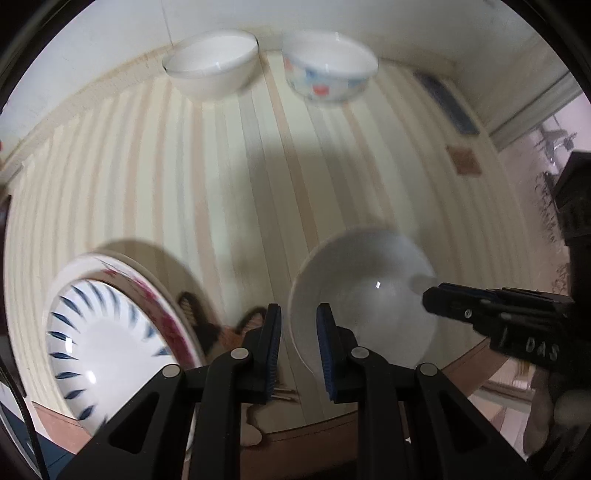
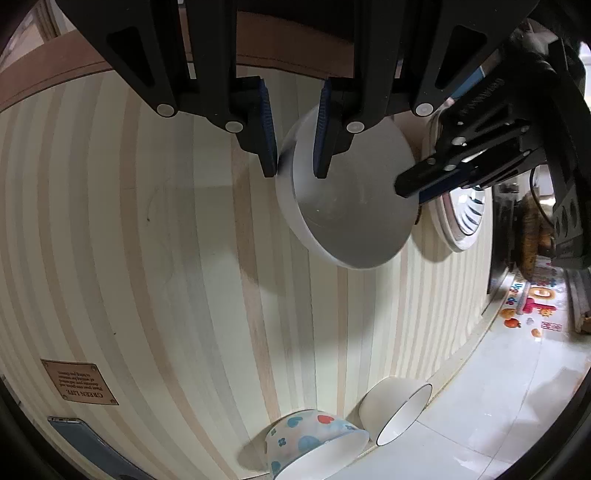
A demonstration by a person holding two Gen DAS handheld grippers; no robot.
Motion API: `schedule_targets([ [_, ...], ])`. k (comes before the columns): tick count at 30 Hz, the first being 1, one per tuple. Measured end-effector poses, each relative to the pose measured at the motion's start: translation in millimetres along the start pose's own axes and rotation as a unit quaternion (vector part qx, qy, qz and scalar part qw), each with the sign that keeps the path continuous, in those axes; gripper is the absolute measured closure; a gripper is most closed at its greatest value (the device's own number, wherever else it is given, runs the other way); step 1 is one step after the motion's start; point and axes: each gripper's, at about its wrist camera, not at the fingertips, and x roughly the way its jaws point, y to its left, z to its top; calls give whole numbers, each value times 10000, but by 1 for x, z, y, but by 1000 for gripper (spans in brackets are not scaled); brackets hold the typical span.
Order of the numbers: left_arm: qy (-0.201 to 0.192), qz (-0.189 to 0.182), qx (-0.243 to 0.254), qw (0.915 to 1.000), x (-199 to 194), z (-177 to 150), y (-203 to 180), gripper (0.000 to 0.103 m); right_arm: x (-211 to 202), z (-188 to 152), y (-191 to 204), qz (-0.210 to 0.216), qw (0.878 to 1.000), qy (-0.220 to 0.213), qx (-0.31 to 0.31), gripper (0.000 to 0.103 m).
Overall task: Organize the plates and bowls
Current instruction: 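Lift the plain white bowl with the right gripper toward the black-rimmed bowl, then lower the white bowl into the black-rimmed bowl and grip both rims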
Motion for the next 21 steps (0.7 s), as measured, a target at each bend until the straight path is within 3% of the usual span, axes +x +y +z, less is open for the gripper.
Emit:
schedule_targets([
  [2, -261, 5, -101, 9996, -21, 10, 5, 84, -15, 8, -2, 16, 10000, -89, 13, 79],
  [3, -371, 41, -178, 9991, -29, 17, 9, 79, -24, 16, -1, 86, 9999, -147, 23, 77],
  [5, -581, 79, -367, 9976, -42, 36, 20, 68, -39, 33, 3, 210, 9993, -323, 33, 62],
  [6, -707, 117, -483, 9963, -46, 50, 28, 64, -46, 46, 8, 315, 9985, -446, -5, 60],
  [9, -843, 205, -837, 9927, -43, 90, 56, 62, -56, 83, 27, 507, 9957, -756, -167, 58],
  [16, -629, 233, -1675, 9836, -3, 178, 130, 62, -27, 192, 81, 632, 9908, -1087, -493, 58],
  [21, -226, 67, -1969, 9801, 35, 206, 156, 62, 17, 255, 108, 398, 9926, -937, -663, 58],
])
